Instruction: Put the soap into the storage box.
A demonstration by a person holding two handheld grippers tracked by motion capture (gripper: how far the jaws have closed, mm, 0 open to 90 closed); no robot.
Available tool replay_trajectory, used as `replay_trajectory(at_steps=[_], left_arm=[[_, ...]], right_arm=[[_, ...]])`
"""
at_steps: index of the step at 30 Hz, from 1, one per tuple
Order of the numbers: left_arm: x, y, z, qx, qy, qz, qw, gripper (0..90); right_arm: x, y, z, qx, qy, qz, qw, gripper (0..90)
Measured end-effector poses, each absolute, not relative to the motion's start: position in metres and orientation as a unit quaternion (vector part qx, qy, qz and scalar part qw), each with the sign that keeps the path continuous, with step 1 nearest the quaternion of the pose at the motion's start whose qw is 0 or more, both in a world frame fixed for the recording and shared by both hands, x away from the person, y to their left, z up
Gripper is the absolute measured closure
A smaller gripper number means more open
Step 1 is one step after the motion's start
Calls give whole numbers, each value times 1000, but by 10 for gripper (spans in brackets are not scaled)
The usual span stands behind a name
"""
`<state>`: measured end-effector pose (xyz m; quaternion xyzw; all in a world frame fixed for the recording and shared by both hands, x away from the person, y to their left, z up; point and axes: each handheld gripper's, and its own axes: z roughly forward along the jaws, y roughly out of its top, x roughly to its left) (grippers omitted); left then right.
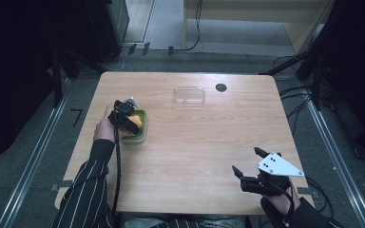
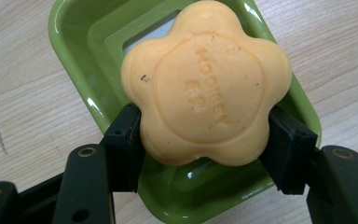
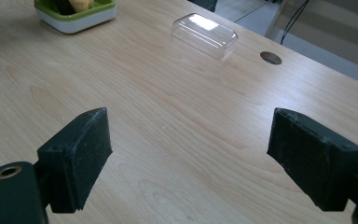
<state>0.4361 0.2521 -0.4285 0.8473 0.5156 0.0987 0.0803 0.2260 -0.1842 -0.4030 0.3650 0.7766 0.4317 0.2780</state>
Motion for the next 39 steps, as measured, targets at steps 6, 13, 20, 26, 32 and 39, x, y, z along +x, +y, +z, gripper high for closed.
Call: replay_trajectory(at_steps=[6, 13, 20, 26, 32, 39], left_arm=[[437, 253, -430, 848, 515, 97, 78, 394], [437, 253, -430, 844, 522, 97, 78, 393], [437, 253, -430, 842, 524, 97, 77, 392], [437, 254, -431, 841, 526, 95, 80, 384], [437, 254, -432, 839, 530, 93, 75, 347], [437, 253, -433, 835, 537, 93, 72, 332]], right_arm=[[226, -184, -403, 365, 777, 431, 278, 136], [226, -184, -403, 365, 777, 431, 278, 136], [226, -184, -403, 365, 777, 431, 279, 136], [226, -184, -403, 363, 777, 432, 279, 136], [226, -184, -403, 366, 777, 431, 278, 136], [226, -184, -403, 364, 777, 432, 279, 136]])
